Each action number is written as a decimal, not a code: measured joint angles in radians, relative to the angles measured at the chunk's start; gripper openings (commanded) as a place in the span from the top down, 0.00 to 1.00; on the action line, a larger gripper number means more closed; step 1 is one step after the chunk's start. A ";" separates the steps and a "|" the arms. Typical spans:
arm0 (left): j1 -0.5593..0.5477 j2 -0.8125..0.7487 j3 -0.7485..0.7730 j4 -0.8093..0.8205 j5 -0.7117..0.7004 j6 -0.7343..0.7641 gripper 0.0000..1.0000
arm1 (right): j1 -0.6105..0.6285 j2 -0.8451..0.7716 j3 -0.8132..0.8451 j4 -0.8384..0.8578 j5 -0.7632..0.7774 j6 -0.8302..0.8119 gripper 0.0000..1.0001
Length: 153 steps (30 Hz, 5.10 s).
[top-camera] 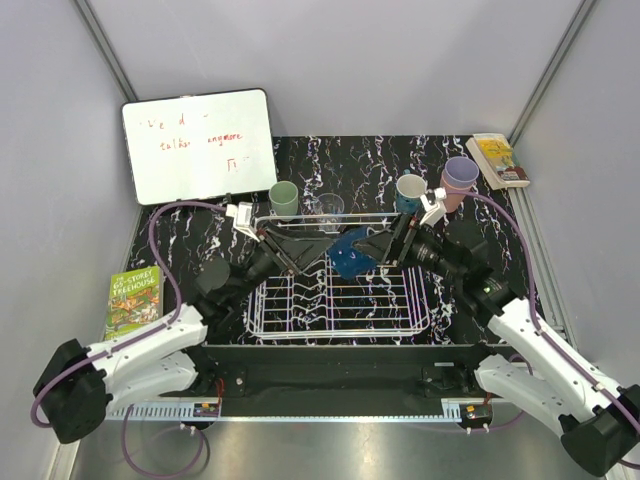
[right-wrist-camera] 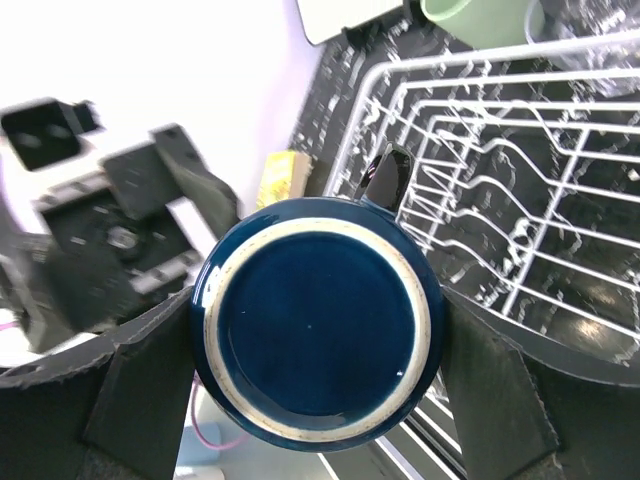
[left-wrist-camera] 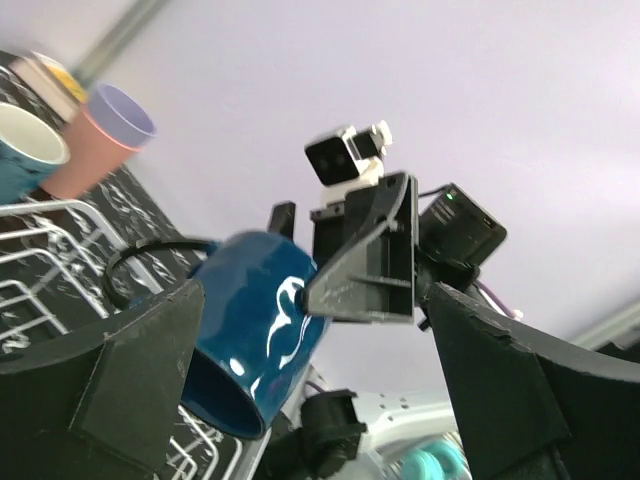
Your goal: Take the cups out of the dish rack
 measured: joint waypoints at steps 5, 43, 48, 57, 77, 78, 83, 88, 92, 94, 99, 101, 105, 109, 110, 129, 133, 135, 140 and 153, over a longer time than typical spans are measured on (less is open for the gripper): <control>0.001 0.034 -0.041 0.064 0.032 -0.040 0.03 | -0.011 -0.015 -0.008 0.063 0.002 0.026 1.00; -0.050 0.303 0.031 0.330 0.229 -0.155 1.00 | -0.019 0.020 -0.076 0.290 -0.087 0.160 1.00; -0.057 0.314 0.061 0.340 0.245 -0.145 1.00 | -0.021 -0.010 -0.076 0.287 -0.078 0.164 0.84; -0.085 0.245 0.170 0.026 0.217 -0.063 1.00 | -0.020 -0.054 0.000 0.110 -0.013 0.078 0.00; -0.079 0.419 0.629 -1.017 -0.127 0.344 1.00 | -0.018 -0.129 0.266 -0.340 0.480 -0.262 0.00; -0.077 0.455 0.696 -1.038 -0.136 0.367 1.00 | -0.018 -0.135 0.266 -0.350 0.486 -0.265 0.00; -0.054 0.631 1.038 -1.138 -0.172 0.465 1.00 | -0.018 -0.169 0.259 -0.385 0.505 -0.272 0.00; -0.003 0.934 1.512 -1.355 -0.201 0.525 1.00 | -0.018 -0.208 0.247 -0.419 0.516 -0.277 0.00; 0.039 1.218 1.889 -1.508 -0.211 0.551 1.00 | -0.018 -0.223 0.249 -0.447 0.537 -0.292 0.00; 0.058 1.311 1.963 -1.561 -0.216 0.557 1.00 | -0.018 -0.221 0.261 -0.470 0.548 -0.306 0.00; 0.091 1.437 1.975 -1.679 -0.233 0.562 1.00 | -0.018 -0.220 0.280 -0.495 0.562 -0.337 0.00; 0.098 1.464 1.974 -1.690 -0.243 0.573 1.00 | -0.018 -0.220 0.281 -0.496 0.563 -0.344 0.00; 0.098 1.472 1.974 -1.698 -0.246 0.585 1.00 | -0.018 -0.207 0.281 -0.496 0.562 -0.349 0.00; 0.090 1.472 1.965 -1.656 -0.245 0.600 1.00 | -0.018 -0.199 0.281 -0.496 0.561 -0.349 0.00; 0.090 1.472 1.964 -1.653 -0.243 0.602 1.00 | -0.018 -0.199 0.281 -0.496 0.561 -0.349 0.00; 0.069 1.486 1.827 -1.648 -0.269 0.565 1.00 | -0.018 -0.199 0.251 -0.489 0.563 -0.346 0.00; 0.063 1.489 1.828 -1.650 -0.291 0.566 1.00 | -0.018 -0.199 0.251 -0.489 0.563 -0.345 0.00; 0.061 1.500 1.843 -1.656 -0.298 0.566 1.00 | -0.018 -0.199 0.250 -0.489 0.563 -0.344 0.00; 0.060 1.537 1.871 -1.666 -0.303 0.565 1.00 | -0.018 -0.198 0.243 -0.489 0.562 -0.334 0.00; 0.055 1.558 1.881 -1.705 -0.313 0.566 0.73 | -0.018 -0.183 0.233 -0.488 0.560 -0.312 0.00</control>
